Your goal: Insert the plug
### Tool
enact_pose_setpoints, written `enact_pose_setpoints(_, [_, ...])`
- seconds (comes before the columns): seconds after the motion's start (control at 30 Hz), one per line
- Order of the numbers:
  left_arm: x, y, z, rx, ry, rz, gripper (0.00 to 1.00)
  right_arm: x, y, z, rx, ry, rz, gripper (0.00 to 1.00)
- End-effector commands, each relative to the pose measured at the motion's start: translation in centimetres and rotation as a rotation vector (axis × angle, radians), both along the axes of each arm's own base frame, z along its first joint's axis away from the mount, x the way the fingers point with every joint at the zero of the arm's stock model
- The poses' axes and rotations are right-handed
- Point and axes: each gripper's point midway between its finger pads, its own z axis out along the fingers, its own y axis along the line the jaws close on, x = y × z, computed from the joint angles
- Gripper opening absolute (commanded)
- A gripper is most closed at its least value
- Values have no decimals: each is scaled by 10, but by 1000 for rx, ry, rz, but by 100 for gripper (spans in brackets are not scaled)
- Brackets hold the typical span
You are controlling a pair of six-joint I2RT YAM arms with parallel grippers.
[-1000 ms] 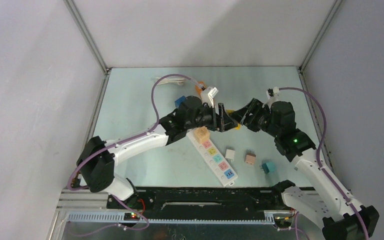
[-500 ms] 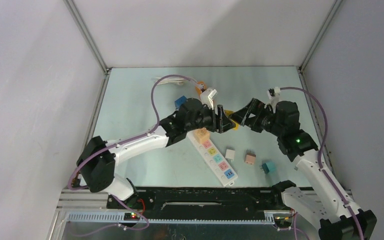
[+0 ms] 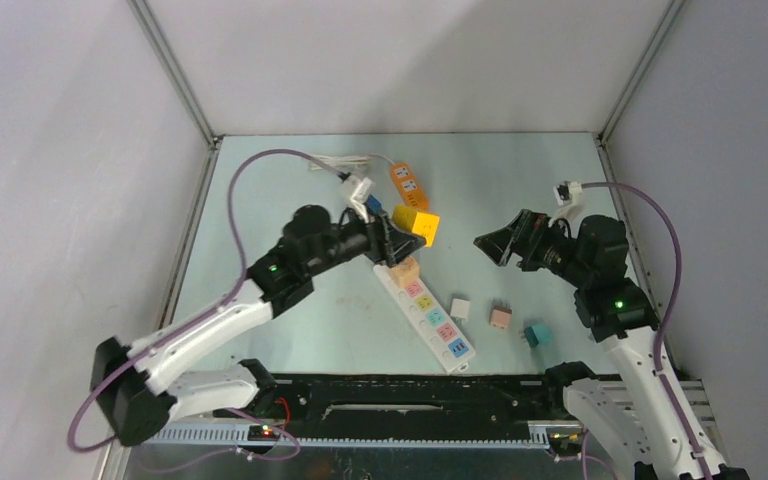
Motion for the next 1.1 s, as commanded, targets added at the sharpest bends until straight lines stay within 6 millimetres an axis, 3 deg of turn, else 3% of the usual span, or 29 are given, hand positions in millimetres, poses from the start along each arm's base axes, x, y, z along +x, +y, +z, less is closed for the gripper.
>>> enact_pose_setpoints(0.0, [-49, 14, 62, -147, -155, -221, 0, 1, -6, -12, -79, 11, 8, 100])
enact_pose_setpoints(0.27, [-151, 33, 125, -426, -240, -674, 0, -1, -1, -32, -81, 60, 58, 100])
enact_pose_setpoints(0.4, [-171, 41, 135, -465, -270, -759, 0, -1, 1, -35, -85, 64, 74, 100])
enact_pose_setpoints(0.5, [-159, 35, 125, -401, -258, -708, 0, -2, 1, -37, -92, 64, 80, 100])
enact_pose_setpoints(0.7, [-106, 26, 75, -144, -190, -481, 0, -2, -1, -45, -112, 81, 82, 100])
enact_pose_setpoints(1.07, [-32, 52, -16, 375, -183, -218, 0, -3, -3, -62, -136, 115, 76, 100])
